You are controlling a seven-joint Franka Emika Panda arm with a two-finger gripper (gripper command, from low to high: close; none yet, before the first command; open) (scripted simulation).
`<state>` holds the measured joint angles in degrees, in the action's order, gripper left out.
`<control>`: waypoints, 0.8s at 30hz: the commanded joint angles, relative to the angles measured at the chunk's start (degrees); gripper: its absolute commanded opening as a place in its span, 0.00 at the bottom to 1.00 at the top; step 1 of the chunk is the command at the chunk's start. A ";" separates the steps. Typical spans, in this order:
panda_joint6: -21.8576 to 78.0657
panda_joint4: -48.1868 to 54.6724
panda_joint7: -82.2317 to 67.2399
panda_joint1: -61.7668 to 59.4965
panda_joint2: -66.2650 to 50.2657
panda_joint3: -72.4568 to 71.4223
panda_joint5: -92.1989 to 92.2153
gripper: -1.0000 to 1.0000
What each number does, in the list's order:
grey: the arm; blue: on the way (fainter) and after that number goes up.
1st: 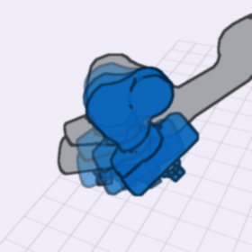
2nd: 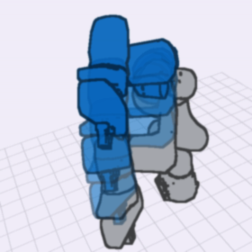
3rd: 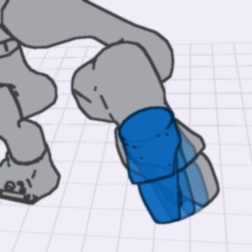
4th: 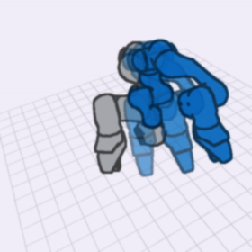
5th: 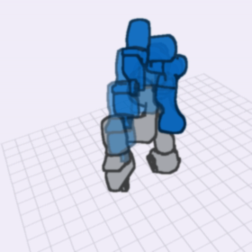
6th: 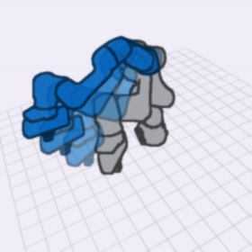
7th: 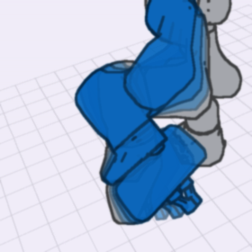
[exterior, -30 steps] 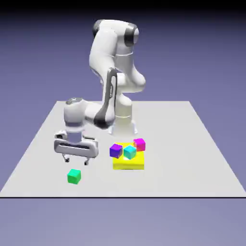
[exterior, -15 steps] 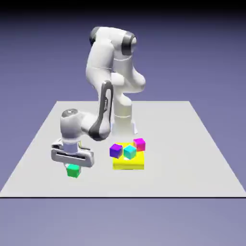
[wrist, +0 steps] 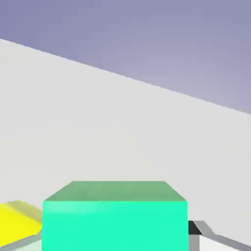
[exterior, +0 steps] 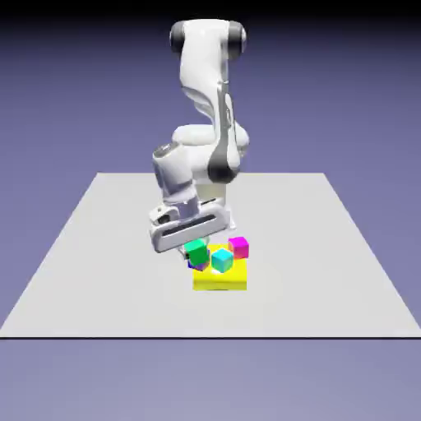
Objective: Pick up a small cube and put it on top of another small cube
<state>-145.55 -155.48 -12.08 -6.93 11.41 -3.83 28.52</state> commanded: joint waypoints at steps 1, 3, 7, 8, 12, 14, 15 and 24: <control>0.97 -1.08 -2.10 -0.36 2.08 -1.90 0.44 0.00; 3.03 -3.22 -6.37 -1.05 6.23 -5.68 1.42 0.00; 7.14 -7.51 -14.90 -2.44 14.54 -13.24 3.38 0.00; 8.16 -8.58 -17.03 -2.78 16.61 -15.13 3.87 0.00; 12.27 -12.87 -25.57 -4.17 24.92 -22.69 5.83 0.00; 14.32 -15.01 -29.84 -4.87 29.07 -26.47 6.81 0.00; 15.35 -16.08 -31.97 -5.21 31.15 -28.36 7.30 0.00; 2.61 -18.70 -35.73 -5.15 20.89 -33.64 11.78 0.00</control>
<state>-142.88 -174.18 -47.81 -12.08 32.30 -37.47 40.30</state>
